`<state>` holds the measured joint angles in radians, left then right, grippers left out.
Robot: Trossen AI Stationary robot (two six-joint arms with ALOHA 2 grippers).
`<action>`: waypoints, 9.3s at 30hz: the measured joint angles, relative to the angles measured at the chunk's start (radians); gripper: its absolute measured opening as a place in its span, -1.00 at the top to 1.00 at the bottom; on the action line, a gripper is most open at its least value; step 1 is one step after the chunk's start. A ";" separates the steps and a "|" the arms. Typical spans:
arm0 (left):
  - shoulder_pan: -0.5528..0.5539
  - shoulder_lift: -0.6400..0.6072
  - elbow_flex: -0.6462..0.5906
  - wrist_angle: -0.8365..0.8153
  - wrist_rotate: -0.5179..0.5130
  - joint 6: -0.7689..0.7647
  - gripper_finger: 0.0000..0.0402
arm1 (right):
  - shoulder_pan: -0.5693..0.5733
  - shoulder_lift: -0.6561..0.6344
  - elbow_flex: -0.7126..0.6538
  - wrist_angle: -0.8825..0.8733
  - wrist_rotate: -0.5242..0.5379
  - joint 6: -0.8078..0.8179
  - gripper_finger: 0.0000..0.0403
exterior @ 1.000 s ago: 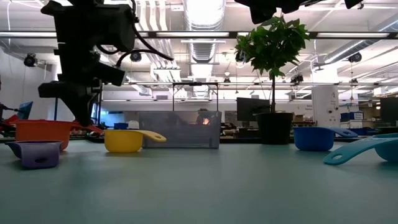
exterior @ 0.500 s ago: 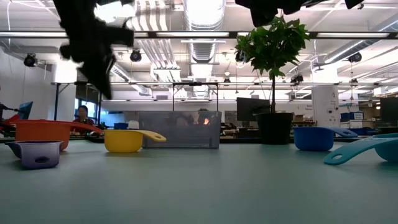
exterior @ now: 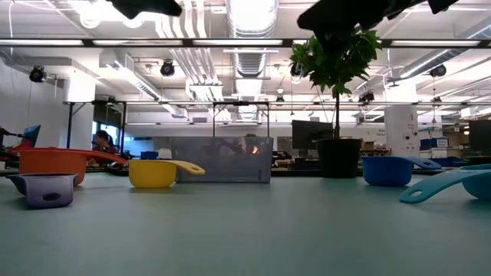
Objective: Nest measuring cups in basket
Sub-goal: Stack the blue measuring cup into the red measuring cup
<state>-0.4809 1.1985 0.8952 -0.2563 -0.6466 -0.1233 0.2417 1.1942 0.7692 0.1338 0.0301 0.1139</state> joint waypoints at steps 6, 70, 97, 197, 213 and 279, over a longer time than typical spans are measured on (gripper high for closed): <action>-0.072 0.016 -0.027 0.021 -0.192 0.035 1.00 | 0.000 0.000 0.009 -0.068 0.052 0.142 0.96; -0.108 -0.533 -0.449 0.350 -0.068 0.122 1.00 | -0.216 0.392 0.290 -1.122 0.185 0.658 0.20; -0.108 -0.533 -0.449 0.381 -0.098 0.140 1.00 | -0.128 0.370 0.444 -1.063 0.259 0.461 0.95; -0.109 -0.821 -0.498 0.517 -0.331 0.264 1.00 | -0.234 1.269 1.477 -0.204 -0.038 -0.652 0.62; -0.109 -0.821 -0.498 0.518 -0.331 0.264 1.00 | -0.236 1.269 1.480 -0.175 -0.037 -0.673 0.68; -0.101 0.396 0.274 -0.759 0.344 -0.568 0.36 | -0.211 0.084 -0.190 0.774 -0.266 -0.710 0.96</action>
<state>-0.5816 1.5944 1.1697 -1.0152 -0.3030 -0.6914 0.0306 1.2785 0.5789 0.9081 -0.2354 -0.5966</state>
